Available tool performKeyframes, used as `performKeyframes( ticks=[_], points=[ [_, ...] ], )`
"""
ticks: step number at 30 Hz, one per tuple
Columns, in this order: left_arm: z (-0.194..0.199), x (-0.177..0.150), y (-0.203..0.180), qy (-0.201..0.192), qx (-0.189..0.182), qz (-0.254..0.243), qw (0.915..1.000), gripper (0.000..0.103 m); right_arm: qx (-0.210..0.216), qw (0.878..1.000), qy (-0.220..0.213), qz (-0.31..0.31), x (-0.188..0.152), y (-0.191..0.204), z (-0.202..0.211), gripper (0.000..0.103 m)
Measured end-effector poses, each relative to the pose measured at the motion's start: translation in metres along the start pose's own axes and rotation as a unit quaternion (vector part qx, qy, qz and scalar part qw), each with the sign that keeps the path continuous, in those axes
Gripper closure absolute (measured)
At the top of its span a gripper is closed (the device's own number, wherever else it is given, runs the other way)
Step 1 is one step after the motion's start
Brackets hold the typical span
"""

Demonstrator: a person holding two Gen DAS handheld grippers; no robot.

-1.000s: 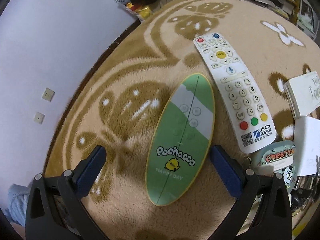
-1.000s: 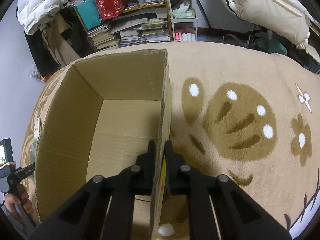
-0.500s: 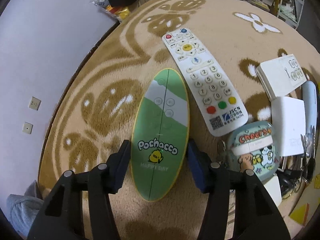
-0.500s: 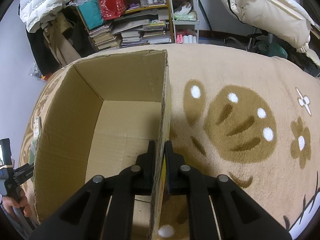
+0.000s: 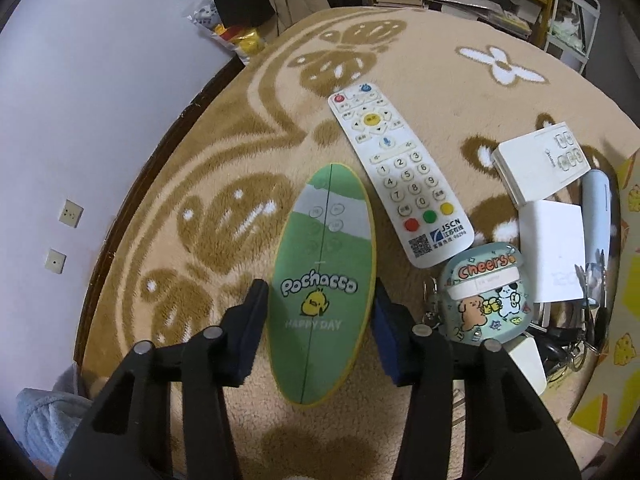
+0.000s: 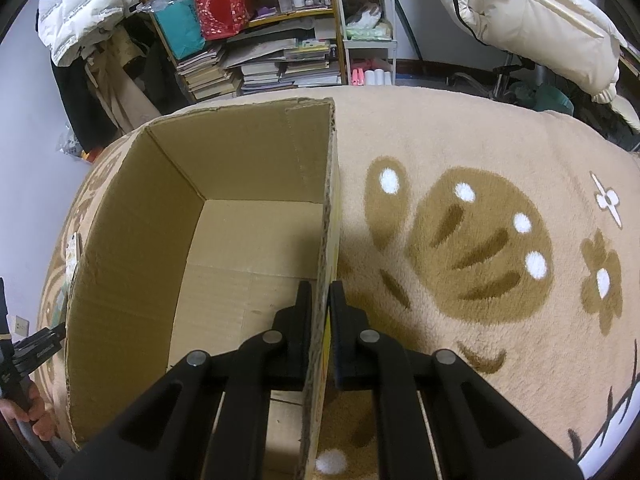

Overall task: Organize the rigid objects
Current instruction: 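Lift the green card with the left tool and drop it into the cardboard box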

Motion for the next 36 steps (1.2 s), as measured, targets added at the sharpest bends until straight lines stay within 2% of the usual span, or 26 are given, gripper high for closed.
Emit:
performKeyframes(
  ticks=[1,3,6,13,19,28,36],
  points=[
    [0.000,0.000,0.000,0.001,-0.001,-0.001,1.0000,0.094,-0.001,1.000,0.000,0.001,0.001,0.000,0.000,0.094],
    [-0.002,-0.001,-0.001,0.011,-0.017,0.005,0.9998,0.096,-0.001,1.000,0.000,0.002,-0.001,-0.001,0.000,0.094],
    [-0.009,-0.003,-0.001,0.018,-0.006,-0.002,0.9998,0.097,-0.001,1.000,0.000,0.002,0.000,-0.001,0.000,0.094],
    [0.000,-0.002,0.001,0.005,0.003,-0.006,1.0000,0.097,0.000,1.000,-0.001,0.000,0.000,-0.001,0.001,0.094],
    [0.029,0.004,0.008,-0.036,0.001,0.001,0.9994,0.097,0.001,1.000,-0.001,-0.001,0.001,-0.001,0.001,0.094],
    [0.074,0.016,0.014,-0.102,-0.026,0.015,0.9944,0.097,-0.001,1.000,0.000,0.003,0.002,-0.001,0.001,0.094],
    [0.104,0.019,0.017,-0.133,-0.034,0.024,0.9902,0.097,0.001,1.000,-0.002,0.003,0.000,0.003,0.000,0.094]
  ],
)
Point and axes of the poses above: each gripper's, at about its wrist camera, not at the fingertips, and z roughly against the way its jaws point, y to its left, x to its top, the point moved 7 cm from there along -z, roughly the way its jaws point, and after that the axes turned 6 degrees about x, right-handed, at the moved point
